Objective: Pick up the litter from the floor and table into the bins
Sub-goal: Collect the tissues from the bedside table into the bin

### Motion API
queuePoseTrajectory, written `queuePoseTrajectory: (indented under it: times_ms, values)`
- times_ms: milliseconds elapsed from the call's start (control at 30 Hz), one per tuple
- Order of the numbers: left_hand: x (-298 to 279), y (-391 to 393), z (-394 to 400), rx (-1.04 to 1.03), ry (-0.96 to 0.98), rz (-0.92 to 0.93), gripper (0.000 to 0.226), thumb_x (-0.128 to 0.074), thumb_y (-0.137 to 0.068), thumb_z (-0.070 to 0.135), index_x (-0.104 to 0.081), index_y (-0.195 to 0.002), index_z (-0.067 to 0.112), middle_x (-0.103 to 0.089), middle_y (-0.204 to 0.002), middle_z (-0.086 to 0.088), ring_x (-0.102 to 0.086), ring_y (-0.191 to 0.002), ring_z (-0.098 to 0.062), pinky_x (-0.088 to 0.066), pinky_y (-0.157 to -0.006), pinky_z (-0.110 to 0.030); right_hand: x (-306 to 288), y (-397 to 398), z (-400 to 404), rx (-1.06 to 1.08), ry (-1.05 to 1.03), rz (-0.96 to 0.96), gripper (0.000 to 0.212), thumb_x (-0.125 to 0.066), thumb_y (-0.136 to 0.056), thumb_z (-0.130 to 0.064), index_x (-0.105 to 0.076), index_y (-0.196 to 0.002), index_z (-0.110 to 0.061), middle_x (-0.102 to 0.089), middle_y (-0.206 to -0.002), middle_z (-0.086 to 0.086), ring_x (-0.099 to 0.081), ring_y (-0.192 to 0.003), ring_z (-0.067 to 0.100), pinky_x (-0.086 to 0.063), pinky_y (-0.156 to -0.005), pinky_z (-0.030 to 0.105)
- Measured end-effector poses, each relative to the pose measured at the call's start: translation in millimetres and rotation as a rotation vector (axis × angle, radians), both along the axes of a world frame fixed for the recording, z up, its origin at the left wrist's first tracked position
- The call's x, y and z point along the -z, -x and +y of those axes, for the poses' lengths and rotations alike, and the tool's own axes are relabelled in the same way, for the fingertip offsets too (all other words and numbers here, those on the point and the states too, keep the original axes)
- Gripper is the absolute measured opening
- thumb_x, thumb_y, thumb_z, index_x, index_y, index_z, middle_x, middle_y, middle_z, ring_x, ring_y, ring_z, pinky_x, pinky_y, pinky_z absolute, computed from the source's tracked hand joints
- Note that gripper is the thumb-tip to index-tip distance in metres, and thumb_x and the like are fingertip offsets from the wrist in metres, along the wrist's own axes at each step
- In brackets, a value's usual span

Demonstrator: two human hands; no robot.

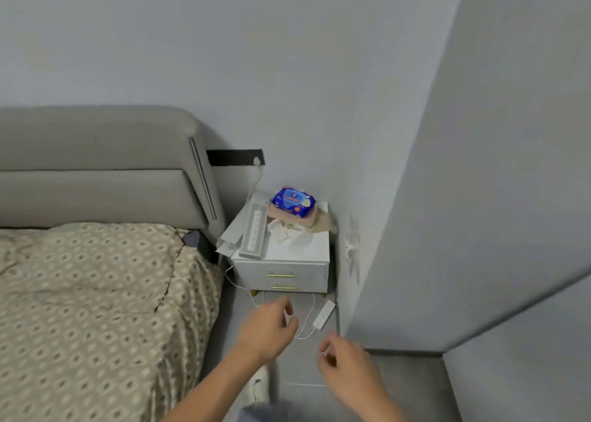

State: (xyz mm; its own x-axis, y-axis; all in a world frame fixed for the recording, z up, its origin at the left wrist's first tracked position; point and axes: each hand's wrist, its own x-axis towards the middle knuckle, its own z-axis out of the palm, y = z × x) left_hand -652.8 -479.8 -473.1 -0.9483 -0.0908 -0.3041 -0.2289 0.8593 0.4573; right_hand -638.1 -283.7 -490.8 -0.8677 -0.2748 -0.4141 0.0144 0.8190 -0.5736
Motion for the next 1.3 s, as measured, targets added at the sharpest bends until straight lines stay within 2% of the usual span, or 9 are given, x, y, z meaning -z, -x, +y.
queuePoseTrajectory:
  times_ms: [100,267,400,533,767,867,1033,1167,1300]
  values:
    - [20,26,-65,-0.076,-0.045,-0.032,0.015,-0.051,-0.089,0.044,-0.053,-0.095,0.031,-0.069,-0.082,0.007,-0.062,-0.079,-0.013,-0.049,-0.070,-0.033,15,41,-60,-0.046,-0.015,-0.049,0.012,-0.056,-0.086,-0.041,-0.055,-0.092,-0.031,-0.066,-0.078,-0.009,-0.058,-0.065,0.003,-0.039,-0.053,0.015]
    - [83,119,-158,-0.151,-0.155,-0.117,0.013,-0.055,-0.088,0.041,-0.055,-0.095,0.030,-0.066,-0.082,0.006,-0.061,-0.073,-0.007,-0.051,-0.069,-0.031,70,134,-141,0.021,-0.082,-0.198,0.013,-0.058,-0.082,-0.042,-0.053,-0.090,-0.032,-0.067,-0.088,-0.010,-0.058,-0.072,0.005,-0.052,-0.073,0.025]
    - [122,207,-200,-0.097,-0.205,-0.137,0.026,-0.055,-0.093,0.032,-0.055,-0.118,0.023,-0.059,-0.111,0.001,-0.060,-0.098,-0.018,-0.052,-0.084,-0.036,111,211,-178,-0.003,-0.184,-0.212,0.024,-0.059,-0.089,-0.036,-0.053,-0.110,-0.027,-0.058,-0.116,-0.003,-0.060,-0.101,0.017,-0.049,-0.085,0.033]
    - [159,293,-217,-0.002,-0.205,-0.080,0.043,-0.055,-0.096,0.030,-0.048,-0.137,0.022,-0.053,-0.126,-0.004,-0.057,-0.116,-0.022,-0.053,-0.092,-0.040,149,295,-202,0.048,-0.232,-0.109,0.041,-0.060,-0.090,-0.027,-0.050,-0.128,-0.016,-0.048,-0.129,0.007,-0.056,-0.114,0.029,-0.052,-0.087,0.041]
    - [276,392,-208,0.284,0.120,-0.101,0.062,-0.056,-0.095,0.028,-0.030,-0.151,0.023,-0.026,-0.157,-0.014,-0.034,-0.140,-0.032,-0.054,-0.095,-0.043,262,418,-199,0.096,-0.232,0.105,0.072,-0.072,-0.086,-0.031,-0.034,-0.148,-0.031,-0.033,-0.149,0.000,-0.052,-0.123,0.030,-0.055,-0.091,0.044]
    - [331,418,-197,0.330,0.197,-0.110,0.069,-0.062,-0.092,0.030,-0.026,-0.151,0.029,-0.015,-0.162,-0.017,-0.026,-0.145,-0.037,-0.051,-0.098,-0.043,313,453,-191,0.048,-0.287,0.150,0.085,-0.076,-0.085,-0.035,-0.026,-0.154,-0.037,-0.019,-0.161,0.003,-0.036,-0.139,0.032,-0.054,-0.098,0.047]
    - [399,455,-180,0.310,0.336,-0.137,0.073,-0.063,-0.090,0.021,-0.025,-0.151,0.031,-0.008,-0.163,-0.024,-0.013,-0.148,-0.048,-0.034,-0.115,-0.050,373,480,-195,-0.004,-0.273,0.327,0.080,-0.082,-0.079,-0.030,-0.040,-0.146,-0.033,-0.024,-0.156,0.008,-0.037,-0.137,0.030,-0.060,-0.083,0.041]
    - [421,459,-175,0.290,0.410,-0.146,0.072,-0.068,-0.086,0.017,-0.030,-0.147,0.026,-0.023,-0.155,-0.020,-0.026,-0.142,-0.044,-0.046,-0.103,-0.046,397,473,-199,-0.007,-0.287,0.510,0.071,-0.078,-0.075,-0.032,-0.044,-0.138,-0.028,-0.041,-0.138,0.009,-0.046,-0.121,0.030,-0.059,-0.079,0.042]
    - [424,458,-177,0.333,0.392,-0.058,0.066,-0.069,-0.083,0.006,-0.040,-0.140,0.019,-0.033,-0.143,-0.014,-0.038,-0.126,-0.035,-0.055,-0.087,-0.039,415,461,-206,-0.098,-0.289,0.395,0.074,-0.081,-0.074,-0.037,-0.045,-0.138,-0.031,-0.043,-0.140,0.006,-0.046,-0.123,0.028,-0.055,-0.083,0.037]
